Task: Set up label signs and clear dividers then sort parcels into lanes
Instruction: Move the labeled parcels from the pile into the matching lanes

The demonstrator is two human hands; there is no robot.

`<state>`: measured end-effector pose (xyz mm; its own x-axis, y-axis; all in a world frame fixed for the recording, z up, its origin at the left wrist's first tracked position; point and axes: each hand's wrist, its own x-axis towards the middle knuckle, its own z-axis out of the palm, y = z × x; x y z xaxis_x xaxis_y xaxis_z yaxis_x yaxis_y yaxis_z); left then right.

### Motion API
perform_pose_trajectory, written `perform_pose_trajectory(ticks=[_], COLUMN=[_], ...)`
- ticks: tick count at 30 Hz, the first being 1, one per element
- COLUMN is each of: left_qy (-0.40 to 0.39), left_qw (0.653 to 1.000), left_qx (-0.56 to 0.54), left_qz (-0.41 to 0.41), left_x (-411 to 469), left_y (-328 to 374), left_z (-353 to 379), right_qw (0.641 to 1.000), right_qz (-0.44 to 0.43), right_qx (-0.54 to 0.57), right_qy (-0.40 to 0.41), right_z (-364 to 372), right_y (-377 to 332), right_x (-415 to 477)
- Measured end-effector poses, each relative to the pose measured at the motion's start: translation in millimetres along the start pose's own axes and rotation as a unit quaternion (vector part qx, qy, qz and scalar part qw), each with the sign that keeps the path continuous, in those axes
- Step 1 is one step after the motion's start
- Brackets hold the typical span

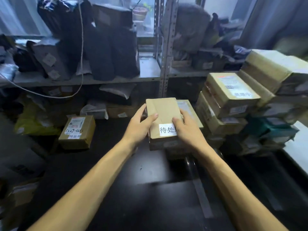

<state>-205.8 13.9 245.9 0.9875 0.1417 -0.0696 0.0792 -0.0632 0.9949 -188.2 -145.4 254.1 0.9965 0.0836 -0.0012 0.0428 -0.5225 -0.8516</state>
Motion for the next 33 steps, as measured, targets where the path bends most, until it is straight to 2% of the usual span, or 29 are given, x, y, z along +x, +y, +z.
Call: perform_pose_trajectory(ticks=[5,9,13,18,22,26,29,33], left_qy=[-0.055,-0.035,-0.032,-0.049,-0.021,-0.002,0.025,0.054], left_qw=[0.998,0.998,0.997,0.998,0.999,1.0,0.994,0.991], left_qx=[-0.011,-0.041,-0.062,-0.024,-0.03,0.008,0.106,0.123], left_qz=[0.021,0.032,0.02,0.018,0.004,-0.016,-0.005,0.01], left_x=[19,51,93,132,144,143,137,132], left_y=[27,35,31,21,4,-19,-34,-38], left_z=[36,59,76,95,111,122,131,135], right_qw=[0.993,0.984,0.971,0.965,0.963,0.964,0.961,0.958], right_qz=[-0.021,-0.035,-0.052,-0.04,-0.02,-0.019,-0.026,-0.046], right_qx=[-0.106,-0.177,-0.231,-0.252,-0.261,-0.264,-0.274,-0.281], right_qy=[0.042,0.006,0.041,0.056,0.059,0.014,-0.014,-0.015], right_z=[-24,-37,-46,-53,-61,-59,-57,-58], right_y=[-3,-3,7,27,40,59,71,71], right_x=[13,34,75,113,124,125,126,129])
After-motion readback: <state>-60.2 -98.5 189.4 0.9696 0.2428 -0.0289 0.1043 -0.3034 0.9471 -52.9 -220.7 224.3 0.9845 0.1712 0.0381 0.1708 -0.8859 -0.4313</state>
